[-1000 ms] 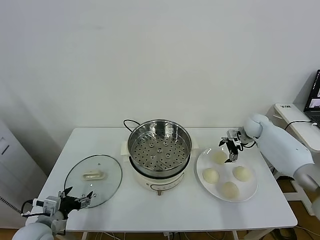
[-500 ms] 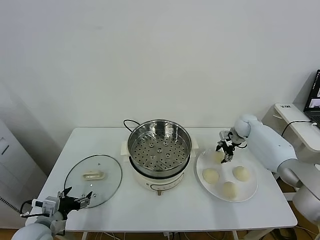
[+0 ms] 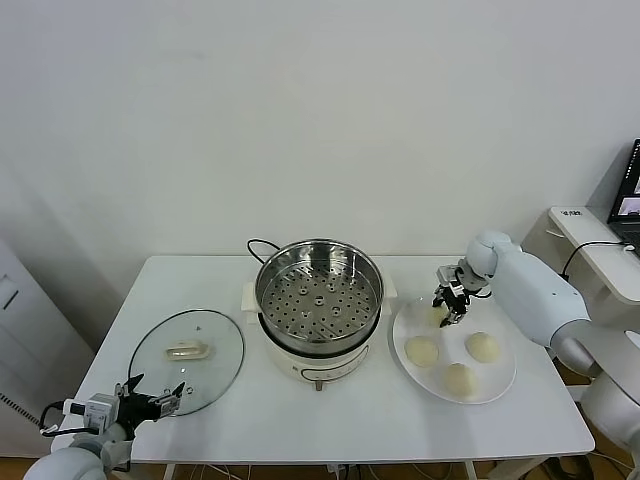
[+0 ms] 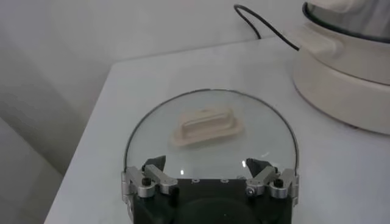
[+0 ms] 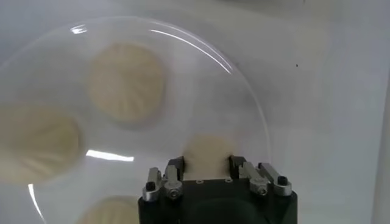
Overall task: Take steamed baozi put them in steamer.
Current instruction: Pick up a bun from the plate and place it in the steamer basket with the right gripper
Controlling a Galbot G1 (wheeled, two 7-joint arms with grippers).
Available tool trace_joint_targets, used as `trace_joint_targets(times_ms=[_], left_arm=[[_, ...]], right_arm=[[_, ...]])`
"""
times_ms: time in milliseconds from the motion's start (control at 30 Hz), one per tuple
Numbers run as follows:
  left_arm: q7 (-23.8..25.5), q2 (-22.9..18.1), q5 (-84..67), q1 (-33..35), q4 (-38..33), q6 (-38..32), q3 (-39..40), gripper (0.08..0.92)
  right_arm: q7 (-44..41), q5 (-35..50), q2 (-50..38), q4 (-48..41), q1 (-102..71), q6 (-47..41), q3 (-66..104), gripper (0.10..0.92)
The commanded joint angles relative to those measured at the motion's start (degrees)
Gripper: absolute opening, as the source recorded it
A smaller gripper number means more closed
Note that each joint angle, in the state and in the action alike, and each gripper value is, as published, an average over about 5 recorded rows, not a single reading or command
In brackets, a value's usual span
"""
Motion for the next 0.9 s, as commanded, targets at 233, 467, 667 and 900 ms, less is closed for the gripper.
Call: trace_joint_targets(times_ms=[233,467,667,900], left_arm=[[-0.1,0.34,-0.04,-0.04,-0.34,0.14,0.24,0.823],[-0.21,0.54,-0.07,0.22,-0.73,0.01,0.31,0.823],[-0.29,0.57,-0.06,0.2,-1.03,0.0,0.62,0.823],[-0.44,0.83,0.03,-0.05,-1.07,0.12,1.13,0.823]], right_arm=[[-3.31,14.32,-6.91,15.23,22.86,6.86,-15.07,0.456],[-5.3,18.05,0.11,13.9,30.36,24.0,-15.8,0.458],[-3.55,14.23,6.34,16.04,30.58,34.89,-16.05,0.458],[0.36,5.17,7.72,23.01,27.5,38.06,-16.17,0.458]])
